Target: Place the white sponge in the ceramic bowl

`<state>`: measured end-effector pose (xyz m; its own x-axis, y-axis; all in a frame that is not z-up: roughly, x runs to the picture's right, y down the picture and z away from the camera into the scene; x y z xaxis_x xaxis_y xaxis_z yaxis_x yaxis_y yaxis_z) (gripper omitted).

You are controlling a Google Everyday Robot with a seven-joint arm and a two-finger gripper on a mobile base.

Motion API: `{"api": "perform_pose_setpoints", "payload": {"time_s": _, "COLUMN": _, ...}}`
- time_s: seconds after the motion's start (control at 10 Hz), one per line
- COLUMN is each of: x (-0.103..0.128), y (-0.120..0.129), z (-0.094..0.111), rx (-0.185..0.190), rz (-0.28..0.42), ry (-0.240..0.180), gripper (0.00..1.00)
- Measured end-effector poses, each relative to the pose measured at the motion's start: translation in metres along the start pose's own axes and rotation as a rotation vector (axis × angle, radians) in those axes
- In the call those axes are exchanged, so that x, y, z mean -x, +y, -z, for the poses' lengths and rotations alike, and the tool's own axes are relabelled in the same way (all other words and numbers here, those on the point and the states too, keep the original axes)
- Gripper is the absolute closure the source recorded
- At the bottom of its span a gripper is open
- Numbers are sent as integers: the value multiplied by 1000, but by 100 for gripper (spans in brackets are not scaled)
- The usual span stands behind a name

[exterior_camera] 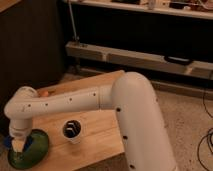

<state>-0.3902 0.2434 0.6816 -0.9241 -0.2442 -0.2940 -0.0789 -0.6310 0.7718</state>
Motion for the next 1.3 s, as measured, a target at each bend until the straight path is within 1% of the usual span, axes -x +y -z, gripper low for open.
{"api": "perform_pose_setpoints", "payload": {"time_s": 0.1, "x": 22, "y": 11, "z": -21, "rx": -8, "rz": -18, "ry": -24, "gripper": 53}}
{"api": "perform_pose_setpoints", "payload": {"time_s": 0.2, "x": 38, "y": 20, "z": -36, "rx": -11, "rz": -28, "ry": -36, "gripper": 43}}
{"api": "perform_pose_setpoints", "payload": {"time_s": 0.3, "x": 47, "y": 26, "z": -46, "rx": -11, "rz": -36, "ry": -41, "gripper": 35}}
{"api": "perform_pose_setpoints", "payload": {"time_s": 0.4, "x": 55, "y": 32, "z": -57, "rx": -14, "rz": -42, "ry": -44, "gripper": 24}}
{"api": "perform_pose_setpoints", "payload": {"time_s": 0.5, "x": 58, "y": 36, "z": -61, "rx": -17, "rz": -46, "ry": -39, "gripper": 20}}
{"api": "perform_pose_setpoints", "payload": {"time_s": 0.7, "x": 61, "y": 41, "z": -58, "rx": -26, "rz": -50, "ry": -32, "gripper": 20}}
{"api": "perform_pose_setpoints", "payload": {"time_s": 0.8, "x": 63, "y": 44, "z": -49, "rx": -25, "rz": -50, "ry": -34, "gripper": 20}}
{"api": "perform_pose_setpoints", "payload": {"time_s": 1.0, "x": 57, "y": 44, "z": -36, "rx": -28, "rz": -47, "ry": -13, "gripper": 20}}
{"api": "perform_pose_setpoints", "payload": {"time_s": 1.3, "x": 48, "y": 41, "z": -17, "rx": -32, "rz": -26, "ry": 26, "gripper": 20}}
